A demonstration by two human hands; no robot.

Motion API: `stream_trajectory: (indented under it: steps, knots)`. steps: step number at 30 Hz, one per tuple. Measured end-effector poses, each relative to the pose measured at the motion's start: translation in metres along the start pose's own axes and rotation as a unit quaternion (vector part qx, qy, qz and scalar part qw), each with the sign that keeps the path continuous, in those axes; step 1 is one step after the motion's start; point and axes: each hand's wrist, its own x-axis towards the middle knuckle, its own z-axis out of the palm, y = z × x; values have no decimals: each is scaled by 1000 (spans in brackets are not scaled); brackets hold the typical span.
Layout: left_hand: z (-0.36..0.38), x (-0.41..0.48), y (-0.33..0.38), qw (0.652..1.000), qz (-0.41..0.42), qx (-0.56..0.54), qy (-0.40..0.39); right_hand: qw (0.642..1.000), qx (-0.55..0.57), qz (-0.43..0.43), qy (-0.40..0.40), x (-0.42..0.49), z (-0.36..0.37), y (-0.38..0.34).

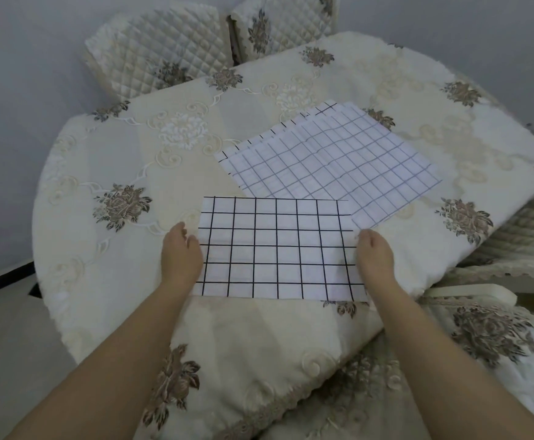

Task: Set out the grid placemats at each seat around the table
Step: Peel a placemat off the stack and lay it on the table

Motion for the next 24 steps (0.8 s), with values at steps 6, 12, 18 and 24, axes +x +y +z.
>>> stream_trajectory:
  steps: [6,12,18,24]
  knots:
    - [-12,39,3,976,-182,-95,-69,978,65,192,-51,44,-15,15]
    - [-7,38,12,972,-200,-59,-107,968,31,216,-128,35,-16,5]
    - [-5,29,14,977,-170,-28,-123,976,-53,168,-125,37,-8,7]
    - [-2,25,12,972,-189,-76,-115,983,-93,132,-90,36,-4,12]
